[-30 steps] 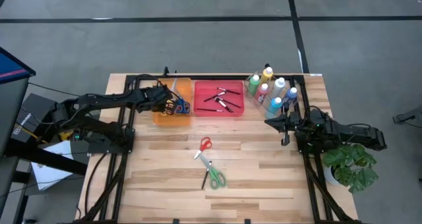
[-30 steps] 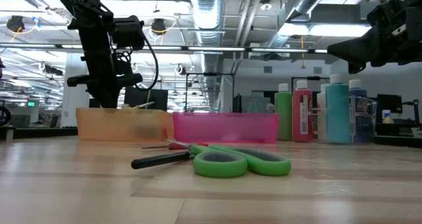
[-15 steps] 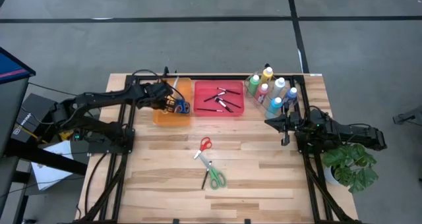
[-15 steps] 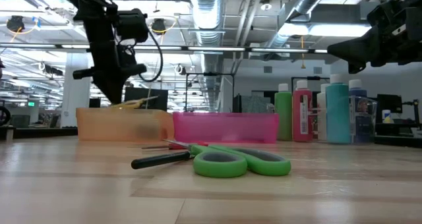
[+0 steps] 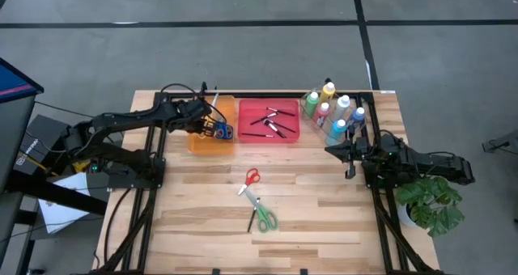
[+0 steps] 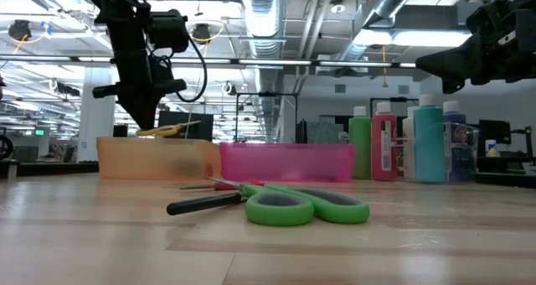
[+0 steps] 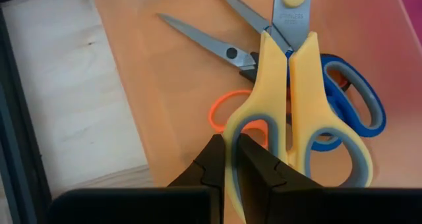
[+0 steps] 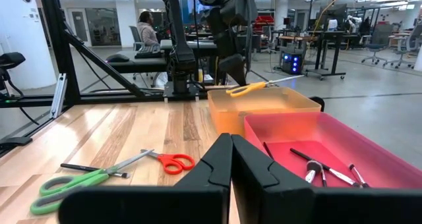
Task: Pick & Place Paint Supplies
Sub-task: Put the yellow scissors into the orange bin, then put the orange scissors into the orange bin
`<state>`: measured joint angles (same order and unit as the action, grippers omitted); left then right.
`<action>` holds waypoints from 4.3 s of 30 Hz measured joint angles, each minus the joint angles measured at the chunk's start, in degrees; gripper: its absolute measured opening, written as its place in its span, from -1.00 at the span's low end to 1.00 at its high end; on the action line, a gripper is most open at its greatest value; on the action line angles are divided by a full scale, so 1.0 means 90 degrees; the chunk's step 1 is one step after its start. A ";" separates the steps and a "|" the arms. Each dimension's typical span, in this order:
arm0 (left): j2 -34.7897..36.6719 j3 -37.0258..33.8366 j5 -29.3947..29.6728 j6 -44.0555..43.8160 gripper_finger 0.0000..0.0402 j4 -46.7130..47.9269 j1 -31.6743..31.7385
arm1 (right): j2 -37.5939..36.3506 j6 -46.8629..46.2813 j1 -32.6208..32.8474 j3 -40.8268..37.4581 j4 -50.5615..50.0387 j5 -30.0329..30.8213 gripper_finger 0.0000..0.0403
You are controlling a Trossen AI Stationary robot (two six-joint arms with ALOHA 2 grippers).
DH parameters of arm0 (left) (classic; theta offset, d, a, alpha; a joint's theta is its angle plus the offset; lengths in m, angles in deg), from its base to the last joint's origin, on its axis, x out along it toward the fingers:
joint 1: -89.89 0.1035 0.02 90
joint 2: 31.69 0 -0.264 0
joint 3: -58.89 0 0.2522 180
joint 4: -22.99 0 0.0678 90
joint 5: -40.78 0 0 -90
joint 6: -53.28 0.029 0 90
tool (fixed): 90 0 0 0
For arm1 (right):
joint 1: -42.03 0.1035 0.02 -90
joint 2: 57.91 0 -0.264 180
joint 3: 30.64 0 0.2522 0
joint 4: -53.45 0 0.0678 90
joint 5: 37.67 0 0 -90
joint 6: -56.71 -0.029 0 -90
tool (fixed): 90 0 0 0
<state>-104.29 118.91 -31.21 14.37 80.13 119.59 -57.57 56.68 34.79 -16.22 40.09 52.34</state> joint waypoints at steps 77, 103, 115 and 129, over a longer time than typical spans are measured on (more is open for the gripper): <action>-0.1131 -0.0011 0.0160 0.1757 -0.05 -0.4161 -0.4917 | 0.0001 0.0002 -0.0002 0.0000 0.0000 0.0000 -1.00; -0.3004 0.2634 0.0179 0.2123 0.03 -0.2241 -0.3998 | 0.0000 -0.0001 0.0000 0.0000 0.0000 0.0002 -1.00; -0.3004 0.2631 0.0182 0.2092 0.03 -0.2069 -0.3998 | 0.0002 0.0002 -0.0002 0.0000 0.0000 0.0002 -1.00; -0.3002 0.2625 0.0185 0.2112 0.03 -0.2203 -0.4107 | 0.0001 0.0001 0.0000 0.0000 0.0001 0.0000 -1.00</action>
<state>-131.31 142.53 -29.54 33.38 60.31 82.63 -57.56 56.69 34.79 -16.22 40.10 52.34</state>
